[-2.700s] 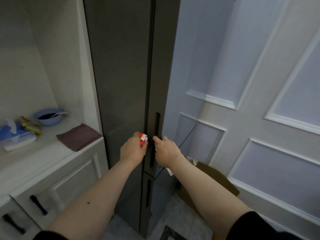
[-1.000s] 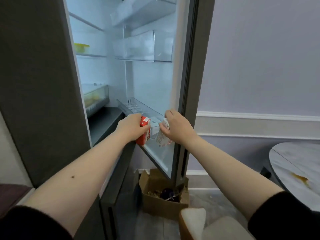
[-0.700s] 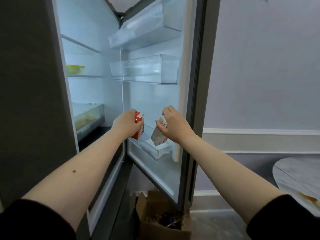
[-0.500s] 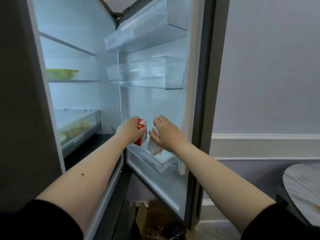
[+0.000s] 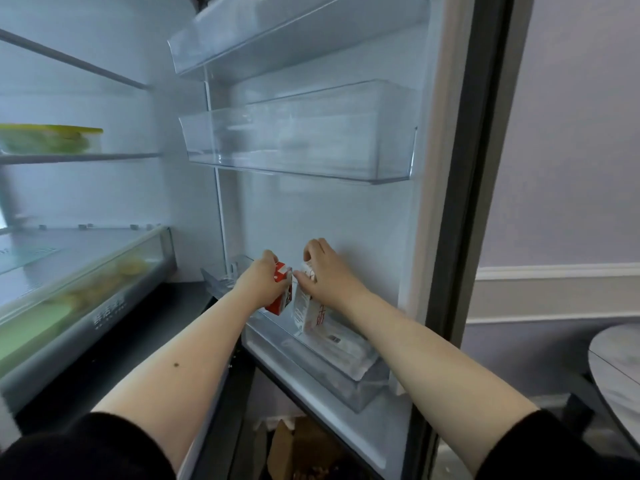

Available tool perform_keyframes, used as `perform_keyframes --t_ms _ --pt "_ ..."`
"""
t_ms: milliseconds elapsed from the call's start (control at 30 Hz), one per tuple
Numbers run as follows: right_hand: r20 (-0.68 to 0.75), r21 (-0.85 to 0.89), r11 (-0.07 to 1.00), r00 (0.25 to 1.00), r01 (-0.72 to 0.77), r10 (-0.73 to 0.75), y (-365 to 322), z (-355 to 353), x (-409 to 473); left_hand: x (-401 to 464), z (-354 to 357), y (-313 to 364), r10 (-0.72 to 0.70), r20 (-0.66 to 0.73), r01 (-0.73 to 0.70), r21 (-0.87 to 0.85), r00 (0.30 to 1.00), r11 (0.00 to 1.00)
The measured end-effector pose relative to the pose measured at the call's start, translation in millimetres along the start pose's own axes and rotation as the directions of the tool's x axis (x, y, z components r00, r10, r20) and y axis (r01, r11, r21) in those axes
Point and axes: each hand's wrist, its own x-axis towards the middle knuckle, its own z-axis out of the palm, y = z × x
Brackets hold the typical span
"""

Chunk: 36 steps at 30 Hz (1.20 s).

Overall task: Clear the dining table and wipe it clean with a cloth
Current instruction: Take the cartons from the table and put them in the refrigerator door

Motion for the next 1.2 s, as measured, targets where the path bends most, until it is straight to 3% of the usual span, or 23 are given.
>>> perform_keyframes --t_ms 233,567,800,1200 --pt "0.013 0.044 0.998 0.999 0.041 -0.042 10.8 17.0 22.5 26.0 10.0 -21.6 0.009 0.126 0.001 -0.08 0.992 0.997" --pt "0.138 -0.055 0.998 0.99 -0.004 0.012 22.5 28.5 27.5 39.9 22.5 -35.1 0.008 0.106 0.007 -0.141 0.994 0.99" --pt "0.145 -0.414 0.901 0.986 0.131 -0.076 19.9 21.4 20.0 29.7 18.5 -35.5 -0.014 0.143 0.037 -0.157 0.99 0.987" --pt "0.087 -0.019 1.0 0.996 -0.009 0.01 15.8 29.8 13.0 18.2 24.5 -42.8 0.0 0.061 0.006 -0.089 0.998 0.996"
